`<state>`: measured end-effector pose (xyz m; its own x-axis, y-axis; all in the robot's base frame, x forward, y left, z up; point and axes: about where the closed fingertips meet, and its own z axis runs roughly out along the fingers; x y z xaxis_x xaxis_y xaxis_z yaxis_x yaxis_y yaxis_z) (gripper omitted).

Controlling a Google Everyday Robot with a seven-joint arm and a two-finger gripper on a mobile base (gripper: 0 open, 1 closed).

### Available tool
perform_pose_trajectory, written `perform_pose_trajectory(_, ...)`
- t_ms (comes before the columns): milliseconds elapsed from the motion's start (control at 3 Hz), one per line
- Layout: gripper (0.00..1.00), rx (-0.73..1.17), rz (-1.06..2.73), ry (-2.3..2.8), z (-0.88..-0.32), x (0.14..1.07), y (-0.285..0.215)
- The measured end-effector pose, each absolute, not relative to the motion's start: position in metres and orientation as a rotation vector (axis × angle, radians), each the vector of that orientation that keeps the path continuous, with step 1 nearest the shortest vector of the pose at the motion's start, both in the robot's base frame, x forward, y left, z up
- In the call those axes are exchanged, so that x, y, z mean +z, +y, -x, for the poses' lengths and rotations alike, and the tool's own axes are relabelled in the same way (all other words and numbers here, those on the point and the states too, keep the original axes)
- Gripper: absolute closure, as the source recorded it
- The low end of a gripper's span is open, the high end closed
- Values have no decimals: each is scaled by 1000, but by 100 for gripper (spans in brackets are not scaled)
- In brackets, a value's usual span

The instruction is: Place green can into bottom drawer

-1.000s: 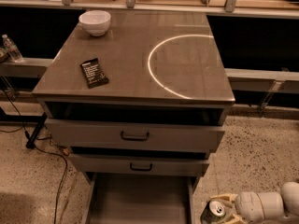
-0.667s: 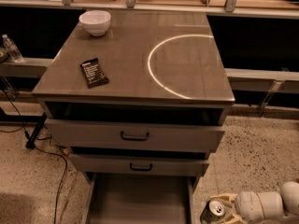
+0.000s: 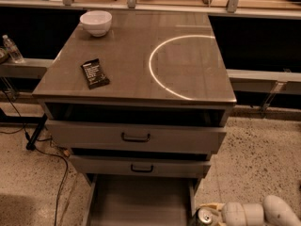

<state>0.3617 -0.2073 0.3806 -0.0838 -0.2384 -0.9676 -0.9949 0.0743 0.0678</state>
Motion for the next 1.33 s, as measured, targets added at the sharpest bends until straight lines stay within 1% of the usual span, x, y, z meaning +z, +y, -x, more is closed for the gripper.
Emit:
perform_pose_trajectory(333, 100, 1103, 1254, 1459, -364, 338, -191)
perform_pose_trajectory(667, 100, 1087, 1237, 1440, -364, 286, -160)
perform_pose_trajectory(1000, 100, 1072, 1245, 1425, -361, 265, -135)
perform_pose_trajectory(1333, 100, 1065, 1262, 1380, -359, 251, -93)
